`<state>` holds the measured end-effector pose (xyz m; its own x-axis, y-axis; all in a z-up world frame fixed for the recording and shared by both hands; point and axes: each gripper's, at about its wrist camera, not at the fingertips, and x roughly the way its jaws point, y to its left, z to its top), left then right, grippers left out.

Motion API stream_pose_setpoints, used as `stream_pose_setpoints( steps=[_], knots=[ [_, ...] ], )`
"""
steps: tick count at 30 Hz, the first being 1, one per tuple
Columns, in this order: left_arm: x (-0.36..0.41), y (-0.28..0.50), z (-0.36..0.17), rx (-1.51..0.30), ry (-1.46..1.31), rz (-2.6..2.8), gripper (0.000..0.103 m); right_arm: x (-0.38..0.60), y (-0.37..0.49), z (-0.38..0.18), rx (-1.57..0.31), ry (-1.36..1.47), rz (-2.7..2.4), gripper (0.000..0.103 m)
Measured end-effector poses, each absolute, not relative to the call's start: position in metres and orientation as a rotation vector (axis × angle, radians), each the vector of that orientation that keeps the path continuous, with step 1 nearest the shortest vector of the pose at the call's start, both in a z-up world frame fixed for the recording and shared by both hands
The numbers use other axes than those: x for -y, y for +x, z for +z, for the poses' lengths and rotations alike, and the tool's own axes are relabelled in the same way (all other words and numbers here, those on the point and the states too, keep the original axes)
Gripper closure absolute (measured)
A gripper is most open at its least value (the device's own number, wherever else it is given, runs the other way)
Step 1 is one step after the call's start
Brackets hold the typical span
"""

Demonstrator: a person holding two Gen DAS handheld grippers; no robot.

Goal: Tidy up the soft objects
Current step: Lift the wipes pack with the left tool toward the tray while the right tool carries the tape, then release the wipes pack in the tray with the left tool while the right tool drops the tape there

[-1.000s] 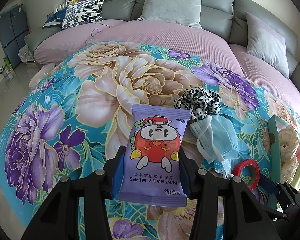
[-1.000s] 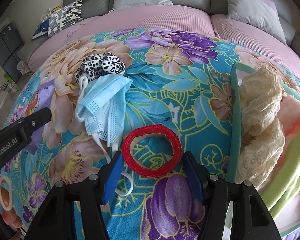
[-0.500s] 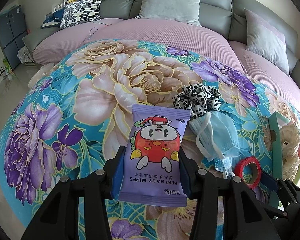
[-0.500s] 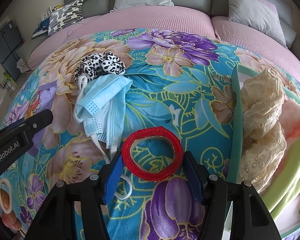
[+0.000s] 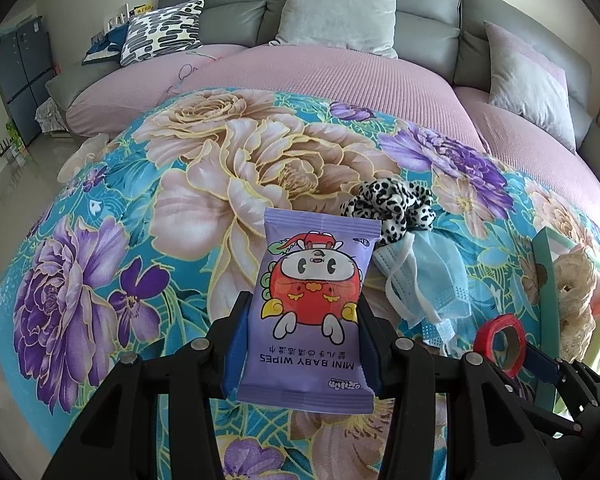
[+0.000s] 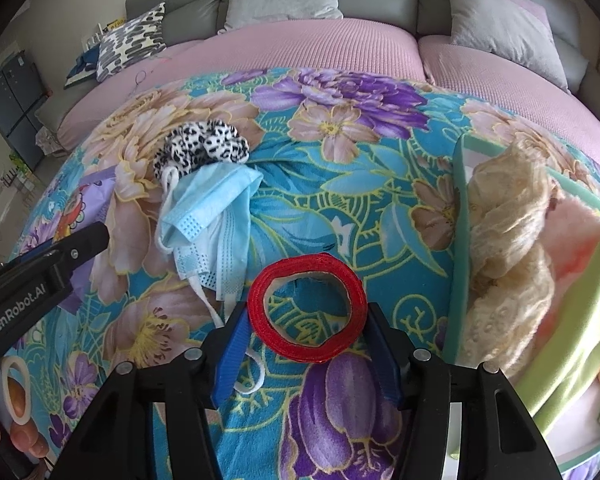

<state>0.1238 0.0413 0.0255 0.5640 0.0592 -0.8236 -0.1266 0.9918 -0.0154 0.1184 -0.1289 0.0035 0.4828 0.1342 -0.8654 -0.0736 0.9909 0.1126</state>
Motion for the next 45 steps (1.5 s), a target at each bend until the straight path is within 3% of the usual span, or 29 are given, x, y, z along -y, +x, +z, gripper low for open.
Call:
stream_pose_setpoints(
  steps=[14,25,36,45],
  knots=[
    [-0.017,0.107,0.070,-0.833,-0.047,0.055,0.053,0.182,0.077,0.071,-0.892,0.106,0.012,0.043],
    [0.090,0.087,0.091,-0.772,0.098,-0.208,0.053,0.288,0.042,0.088,-0.846,0.219,-0.283,0.043],
    [0.193,0.054,0.076,-0.800,0.258,-0.480,0.053,0.360,0.011,0.081,-0.844,0.328,-0.426,0.043],
    [0.219,0.055,0.040,-0.864,0.325,-0.476,0.053,0.360,0.023,0.061,-0.879,0.338,-0.389,0.043]
  ],
)
